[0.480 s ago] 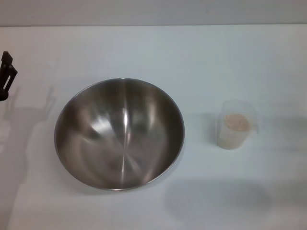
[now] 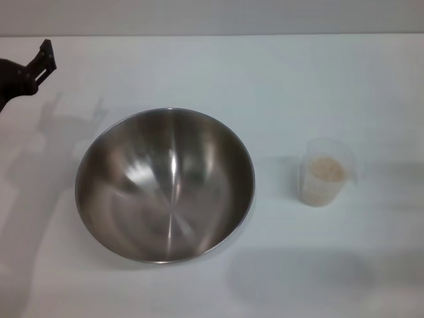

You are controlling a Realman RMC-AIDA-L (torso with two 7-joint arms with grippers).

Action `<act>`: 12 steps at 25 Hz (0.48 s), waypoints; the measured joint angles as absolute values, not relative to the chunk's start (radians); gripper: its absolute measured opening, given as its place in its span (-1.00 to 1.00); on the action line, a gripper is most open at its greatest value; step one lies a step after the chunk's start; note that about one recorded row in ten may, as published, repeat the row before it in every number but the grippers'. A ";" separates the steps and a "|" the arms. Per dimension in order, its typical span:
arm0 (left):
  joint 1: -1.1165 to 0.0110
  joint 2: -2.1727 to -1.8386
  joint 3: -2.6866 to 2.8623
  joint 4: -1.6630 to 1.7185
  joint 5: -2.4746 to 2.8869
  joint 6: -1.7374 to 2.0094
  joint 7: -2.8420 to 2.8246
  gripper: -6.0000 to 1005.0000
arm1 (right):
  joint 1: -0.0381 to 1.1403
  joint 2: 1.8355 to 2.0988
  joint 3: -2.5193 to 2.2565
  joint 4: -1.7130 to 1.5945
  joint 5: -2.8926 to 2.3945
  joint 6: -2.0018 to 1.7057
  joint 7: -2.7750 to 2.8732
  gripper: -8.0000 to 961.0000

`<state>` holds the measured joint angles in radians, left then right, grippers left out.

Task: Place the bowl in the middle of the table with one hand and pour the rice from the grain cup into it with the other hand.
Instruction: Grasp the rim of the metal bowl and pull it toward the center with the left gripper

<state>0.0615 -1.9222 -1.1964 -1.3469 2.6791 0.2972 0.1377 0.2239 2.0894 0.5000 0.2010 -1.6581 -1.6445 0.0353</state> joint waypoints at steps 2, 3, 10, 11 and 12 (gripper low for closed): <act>0.069 -1.936 -1.269 -1.480 2.693 0.049 0.142 0.72 | 0.224 2.089 0.500 0.201 -1.658 -1.644 0.035 0.75; 0.069 -1.943 -1.299 -1.541 2.695 -0.055 0.145 0.72 | 0.224 2.089 0.500 0.201 -1.658 -1.643 0.035 0.75; 0.023 -1.972 -1.450 -1.861 2.686 -0.586 0.207 0.72 | 0.224 2.089 0.500 0.201 -1.658 -1.637 0.035 0.75; -0.008 -1.996 -1.504 -1.905 2.677 -0.733 0.237 0.72 | 0.224 2.089 0.500 0.200 -1.658 -1.637 0.035 0.75; -0.008 -1.996 -1.504 -1.905 2.677 -0.733 0.237 0.72 | 0.224 2.089 0.500 0.200 -1.658 -1.637 0.035 0.75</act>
